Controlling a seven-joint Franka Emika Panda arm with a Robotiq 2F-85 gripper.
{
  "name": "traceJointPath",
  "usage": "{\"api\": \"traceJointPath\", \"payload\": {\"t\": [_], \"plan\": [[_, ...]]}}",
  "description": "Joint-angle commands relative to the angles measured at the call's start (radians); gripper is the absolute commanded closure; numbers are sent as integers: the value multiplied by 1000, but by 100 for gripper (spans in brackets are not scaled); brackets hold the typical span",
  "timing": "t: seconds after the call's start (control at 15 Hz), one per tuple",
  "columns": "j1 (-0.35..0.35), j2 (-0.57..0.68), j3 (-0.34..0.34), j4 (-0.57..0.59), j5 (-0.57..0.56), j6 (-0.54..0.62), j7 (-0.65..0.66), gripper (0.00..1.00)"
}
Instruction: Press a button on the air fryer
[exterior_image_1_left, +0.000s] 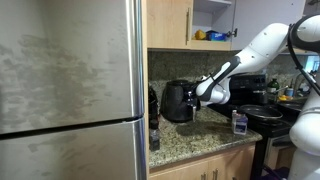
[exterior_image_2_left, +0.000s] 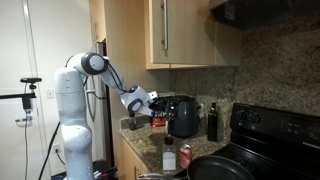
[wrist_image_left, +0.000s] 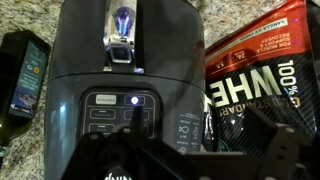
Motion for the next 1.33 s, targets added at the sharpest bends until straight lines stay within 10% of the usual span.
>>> {"api": "traceJointPath", "payload": {"t": [0.0,1.27], "plan": [[-6,24,1,19,16,0,-19,0],[7,119,-18,108,42,0,-40,0]]}}
